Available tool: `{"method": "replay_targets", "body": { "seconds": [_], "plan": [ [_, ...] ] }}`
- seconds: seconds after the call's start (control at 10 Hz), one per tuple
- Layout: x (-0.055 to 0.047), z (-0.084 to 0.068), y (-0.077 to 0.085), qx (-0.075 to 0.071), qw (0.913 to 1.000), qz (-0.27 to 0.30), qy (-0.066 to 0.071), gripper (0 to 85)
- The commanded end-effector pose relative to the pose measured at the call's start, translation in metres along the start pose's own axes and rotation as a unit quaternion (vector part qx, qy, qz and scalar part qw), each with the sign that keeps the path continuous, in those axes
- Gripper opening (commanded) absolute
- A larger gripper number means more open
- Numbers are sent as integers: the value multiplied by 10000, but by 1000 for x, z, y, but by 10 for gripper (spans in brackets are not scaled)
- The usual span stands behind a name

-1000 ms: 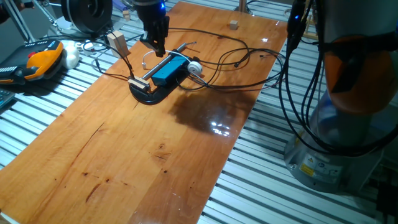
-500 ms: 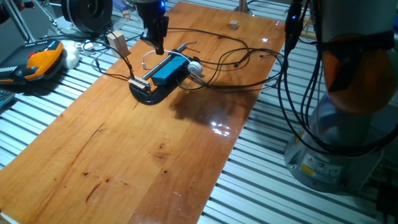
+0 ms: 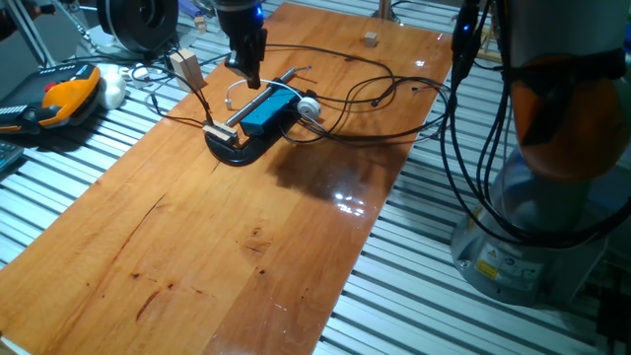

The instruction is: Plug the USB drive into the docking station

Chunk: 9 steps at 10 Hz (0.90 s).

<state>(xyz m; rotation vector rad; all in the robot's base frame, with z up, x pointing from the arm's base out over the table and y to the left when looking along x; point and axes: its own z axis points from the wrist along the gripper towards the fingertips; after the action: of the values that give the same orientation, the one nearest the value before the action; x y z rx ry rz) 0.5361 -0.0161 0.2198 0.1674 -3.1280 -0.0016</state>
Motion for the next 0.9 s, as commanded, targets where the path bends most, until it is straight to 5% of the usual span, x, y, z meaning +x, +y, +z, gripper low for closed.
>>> {"method": "replay_targets", "body": {
  "seconds": [0.0, 0.8],
  "plan": [
    [0, 1, 0, 81, 10000, -27, -8, 0],
    [-11, 28, -4, 144, 9994, 278, -129, 0]
  ]
}}
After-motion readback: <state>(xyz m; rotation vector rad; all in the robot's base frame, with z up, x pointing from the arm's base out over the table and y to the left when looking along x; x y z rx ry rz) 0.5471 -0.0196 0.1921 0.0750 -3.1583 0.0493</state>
